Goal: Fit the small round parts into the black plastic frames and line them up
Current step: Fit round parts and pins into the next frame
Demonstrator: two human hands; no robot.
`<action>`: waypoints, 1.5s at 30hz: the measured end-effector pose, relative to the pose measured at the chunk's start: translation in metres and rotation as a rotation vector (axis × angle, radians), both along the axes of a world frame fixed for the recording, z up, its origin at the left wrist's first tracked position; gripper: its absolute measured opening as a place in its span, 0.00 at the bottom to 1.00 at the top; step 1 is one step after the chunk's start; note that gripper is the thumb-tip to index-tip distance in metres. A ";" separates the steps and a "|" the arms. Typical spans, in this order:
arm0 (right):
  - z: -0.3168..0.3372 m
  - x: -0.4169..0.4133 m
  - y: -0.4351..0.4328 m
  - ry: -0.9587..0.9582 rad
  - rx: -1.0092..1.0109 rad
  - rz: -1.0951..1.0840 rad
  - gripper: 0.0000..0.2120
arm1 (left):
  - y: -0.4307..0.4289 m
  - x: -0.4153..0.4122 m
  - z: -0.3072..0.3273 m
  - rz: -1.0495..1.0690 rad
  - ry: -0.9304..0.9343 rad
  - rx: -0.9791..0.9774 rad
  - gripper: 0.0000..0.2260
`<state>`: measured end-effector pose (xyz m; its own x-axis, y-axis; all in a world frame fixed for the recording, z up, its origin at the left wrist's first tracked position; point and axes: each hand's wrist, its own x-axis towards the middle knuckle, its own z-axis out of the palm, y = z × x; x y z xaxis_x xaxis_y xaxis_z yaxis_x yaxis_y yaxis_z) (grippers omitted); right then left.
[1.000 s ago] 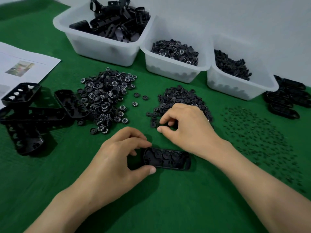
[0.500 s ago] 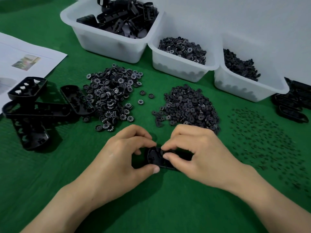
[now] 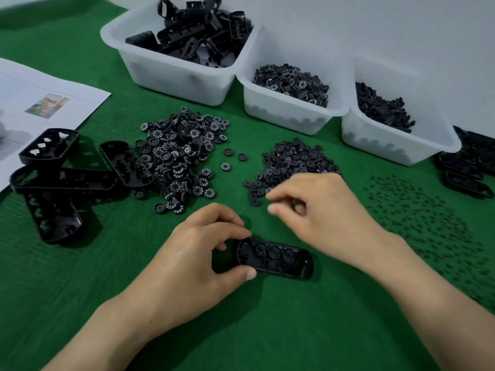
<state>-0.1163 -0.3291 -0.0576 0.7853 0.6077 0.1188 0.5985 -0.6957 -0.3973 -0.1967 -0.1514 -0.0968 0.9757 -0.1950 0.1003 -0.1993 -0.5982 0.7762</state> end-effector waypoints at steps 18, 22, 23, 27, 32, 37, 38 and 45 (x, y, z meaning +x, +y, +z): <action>-0.013 -0.005 0.002 0.072 -0.036 -0.083 0.03 | 0.001 0.000 -0.001 -0.005 -0.002 0.002 0.18; -0.017 -0.005 -0.002 0.097 0.051 -0.070 0.02 | 0.001 0.000 -0.001 0.003 0.009 0.002 0.18; -0.017 -0.006 -0.004 0.121 0.061 -0.051 0.02 | 0.001 -0.001 -0.001 0.005 0.009 0.003 0.18; -0.018 -0.008 -0.007 0.148 0.050 -0.002 0.03 | 0.000 0.000 -0.001 0.011 0.012 0.010 0.17; -0.014 -0.011 -0.021 0.145 0.208 0.014 0.03 | 0.000 -0.001 0.000 0.013 0.013 0.011 0.18; -0.018 -0.029 -0.033 0.023 0.255 0.129 0.02 | 0.000 -0.001 -0.001 0.015 0.004 0.020 0.17; -0.020 -0.031 -0.033 -0.021 0.244 0.140 0.02 | 0.000 0.000 0.000 0.014 0.003 0.021 0.17; -0.028 -0.033 -0.031 -0.226 0.140 0.209 0.04 | -0.001 -0.001 -0.001 0.020 -0.002 0.028 0.17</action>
<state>-0.1491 -0.3603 -0.0854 0.5894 0.7184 0.3694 0.8064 -0.4963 -0.3215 -0.1976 -0.1524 -0.0978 0.9791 -0.1786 0.0970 -0.1888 -0.6232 0.7589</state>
